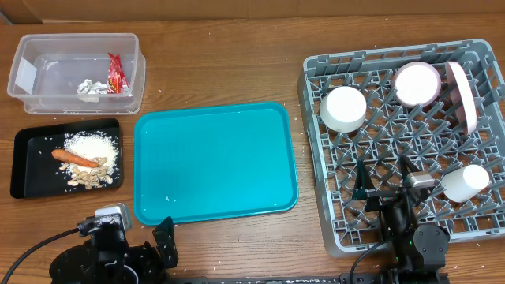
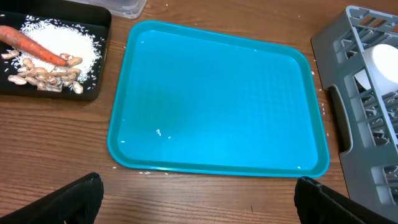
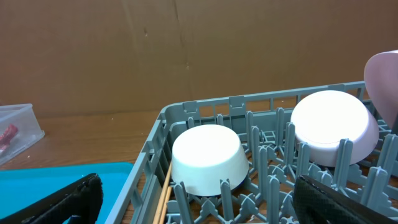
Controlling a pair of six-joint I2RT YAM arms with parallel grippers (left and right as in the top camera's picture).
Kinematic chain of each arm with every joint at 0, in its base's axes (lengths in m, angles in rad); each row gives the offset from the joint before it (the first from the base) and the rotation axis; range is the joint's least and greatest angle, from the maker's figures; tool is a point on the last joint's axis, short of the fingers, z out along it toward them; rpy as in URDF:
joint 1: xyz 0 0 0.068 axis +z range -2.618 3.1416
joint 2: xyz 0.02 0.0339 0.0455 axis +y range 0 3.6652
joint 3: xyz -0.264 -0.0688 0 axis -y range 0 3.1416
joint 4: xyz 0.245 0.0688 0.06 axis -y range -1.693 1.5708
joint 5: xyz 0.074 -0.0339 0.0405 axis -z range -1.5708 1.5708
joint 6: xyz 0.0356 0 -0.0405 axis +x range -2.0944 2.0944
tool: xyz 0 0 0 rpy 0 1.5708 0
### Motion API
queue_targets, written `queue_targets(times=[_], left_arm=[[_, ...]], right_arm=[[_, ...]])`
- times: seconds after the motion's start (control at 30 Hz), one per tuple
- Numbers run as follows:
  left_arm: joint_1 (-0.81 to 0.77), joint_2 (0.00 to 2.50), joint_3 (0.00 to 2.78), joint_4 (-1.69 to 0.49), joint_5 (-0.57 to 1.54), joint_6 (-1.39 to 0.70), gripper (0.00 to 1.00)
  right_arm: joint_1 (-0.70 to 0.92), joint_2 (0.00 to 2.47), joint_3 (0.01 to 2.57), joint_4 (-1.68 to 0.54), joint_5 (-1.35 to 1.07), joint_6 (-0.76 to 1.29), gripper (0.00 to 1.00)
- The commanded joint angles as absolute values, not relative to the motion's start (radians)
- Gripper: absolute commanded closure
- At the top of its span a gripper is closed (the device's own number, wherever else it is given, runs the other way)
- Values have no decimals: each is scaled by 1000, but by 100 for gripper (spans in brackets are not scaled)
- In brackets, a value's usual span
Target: Sort waste into correct bins and load items into the dishwasher
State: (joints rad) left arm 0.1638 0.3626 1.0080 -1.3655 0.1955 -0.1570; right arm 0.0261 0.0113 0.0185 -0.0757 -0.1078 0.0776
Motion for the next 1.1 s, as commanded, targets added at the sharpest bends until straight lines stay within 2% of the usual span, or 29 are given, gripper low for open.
queue_targets(times=[0.0,0.07,0.2,0.3,0.33,0.43,0.5,1.07], left_arm=[[160,342,981,-1300,204,-146,0],[146,289,887,-1160,199,-131,0],[134,73,504,-839,177,-127,0],[100,6,296,-585,139,-126,0],[44,4,186,-351,33,-126,0],[-20,3,1,40,-138,-130,0],[-22,3,6,-75,-28,-134,0],[-20,4,6,-75,-29,-134,0]], right_arm=[[22,3,8,-73,-109,79,0],[22,3,8,-73,-108,79,0],[22,3,8,-73,-108,79,0],[22,3,8,-73,-108,79,0],[22,3,8,-73,-108,79,0],[22,3,8,-73,-108,79,0],[22,3,8,-74,-108,79,0],[22,3,8,-73,-108,79,0]])
